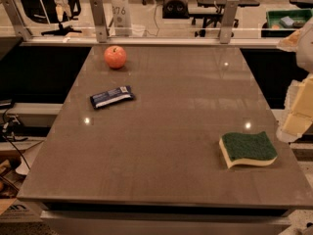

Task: Move sponge near rxbar blueberry

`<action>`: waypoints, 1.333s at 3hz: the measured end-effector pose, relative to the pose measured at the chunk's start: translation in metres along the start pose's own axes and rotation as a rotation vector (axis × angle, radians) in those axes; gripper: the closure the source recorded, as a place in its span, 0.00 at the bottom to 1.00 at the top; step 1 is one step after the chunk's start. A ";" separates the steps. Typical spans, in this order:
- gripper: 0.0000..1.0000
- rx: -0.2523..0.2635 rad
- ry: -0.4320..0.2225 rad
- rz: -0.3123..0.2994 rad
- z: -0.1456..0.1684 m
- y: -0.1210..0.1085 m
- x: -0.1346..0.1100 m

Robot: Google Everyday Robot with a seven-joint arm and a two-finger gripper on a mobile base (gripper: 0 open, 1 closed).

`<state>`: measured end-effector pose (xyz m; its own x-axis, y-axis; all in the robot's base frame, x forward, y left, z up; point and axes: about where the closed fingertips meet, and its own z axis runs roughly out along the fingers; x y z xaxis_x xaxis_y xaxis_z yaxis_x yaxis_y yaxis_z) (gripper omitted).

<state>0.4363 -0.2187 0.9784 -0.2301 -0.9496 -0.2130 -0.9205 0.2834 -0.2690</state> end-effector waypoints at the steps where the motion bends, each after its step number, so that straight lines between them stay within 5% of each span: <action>1: 0.00 0.000 0.000 0.000 0.000 0.000 0.000; 2: 0.00 -0.004 -0.016 -0.006 0.003 0.001 -0.001; 4: 0.00 -0.110 -0.089 -0.047 0.042 0.027 0.002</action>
Offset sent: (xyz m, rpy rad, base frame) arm 0.0007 0.0034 -0.0128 0.0342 0.0158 0.0262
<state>0.4239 -0.2069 0.9314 -0.1619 -0.9444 -0.2862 -0.9596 0.2183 -0.1775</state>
